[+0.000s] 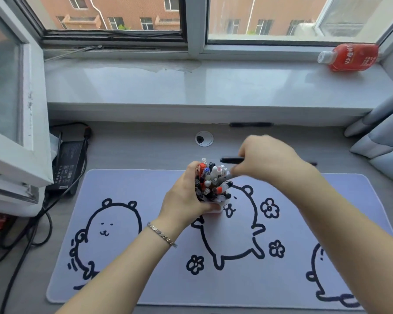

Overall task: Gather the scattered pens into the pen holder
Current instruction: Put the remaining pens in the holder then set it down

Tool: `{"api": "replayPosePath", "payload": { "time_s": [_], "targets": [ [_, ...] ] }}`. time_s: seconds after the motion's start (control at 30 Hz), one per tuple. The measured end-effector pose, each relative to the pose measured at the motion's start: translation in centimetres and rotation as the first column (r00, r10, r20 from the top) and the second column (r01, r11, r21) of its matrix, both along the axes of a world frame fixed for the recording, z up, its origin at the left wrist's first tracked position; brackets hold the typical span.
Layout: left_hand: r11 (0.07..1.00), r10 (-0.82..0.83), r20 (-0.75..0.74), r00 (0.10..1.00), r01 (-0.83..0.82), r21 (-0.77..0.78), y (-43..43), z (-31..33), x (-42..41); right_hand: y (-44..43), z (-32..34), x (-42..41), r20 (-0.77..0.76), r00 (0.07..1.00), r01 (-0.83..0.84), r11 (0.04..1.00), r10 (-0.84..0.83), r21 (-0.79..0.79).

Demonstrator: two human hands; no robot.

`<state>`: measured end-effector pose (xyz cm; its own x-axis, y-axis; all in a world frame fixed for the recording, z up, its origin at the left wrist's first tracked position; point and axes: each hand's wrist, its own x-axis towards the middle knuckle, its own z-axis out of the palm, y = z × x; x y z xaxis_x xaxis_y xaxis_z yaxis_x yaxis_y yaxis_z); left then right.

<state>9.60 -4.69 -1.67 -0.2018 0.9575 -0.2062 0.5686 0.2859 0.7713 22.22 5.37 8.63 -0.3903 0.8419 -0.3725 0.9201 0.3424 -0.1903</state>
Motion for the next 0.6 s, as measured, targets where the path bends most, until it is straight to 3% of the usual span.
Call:
{"api": "replayPosePath", "payload": {
  "time_s": [0.17, 0.27, 0.33, 0.4, 0.5, 0.53, 0.6],
  "targets": [
    [1.0, -0.001, 0.048, 0.999, 0.001, 0.007, -0.2, 0.1, -0.2, 0.2, -1.0, -2.9, -0.197, 0.968, -0.102, 0.964, 0.153, 0.246],
    [1.0, -0.012, 0.062, 0.998, 0.012, 0.006, -0.2, 0.2, -0.3, -1.0, -3.5, -3.3, -0.476, 0.839, 0.0, 0.875, 0.263, 0.484],
    [1.0, -0.011, 0.06, 0.998, 0.011, 0.01, -0.2, 0.3, -0.3, -1.2, -5.0, -2.7, -0.563, 0.78, 0.075, 0.852, 0.273, 0.517],
    [1.0, -0.002, 0.062, 0.998, 0.001, 0.014, -0.2, 0.1, -0.3, -1.7, -7.2, -2.5, -0.453, 0.851, -0.028, 0.884, 0.267, 0.467],
    [1.0, 0.004, 0.081, 0.997, -0.005, 0.005, -0.1, 0.0, -0.3, -2.0, -8.3, -1.8, -0.338, 0.935, -0.052, 0.982, 0.111, 0.179],
    [1.0, -0.001, 0.076, 0.997, 0.001, 0.001, -0.1, 0.0, -0.3, -2.1, -8.1, -1.4, -0.398, 0.914, -0.027, 0.992, 0.075, 0.125],
    [1.0, -0.028, 0.018, 0.999, 0.028, 0.002, -0.1, 0.0, -0.3, -2.3, -7.2, -0.3, -0.625, 0.78, 0.102, 0.991, -0.027, 0.084]
  ]
}}
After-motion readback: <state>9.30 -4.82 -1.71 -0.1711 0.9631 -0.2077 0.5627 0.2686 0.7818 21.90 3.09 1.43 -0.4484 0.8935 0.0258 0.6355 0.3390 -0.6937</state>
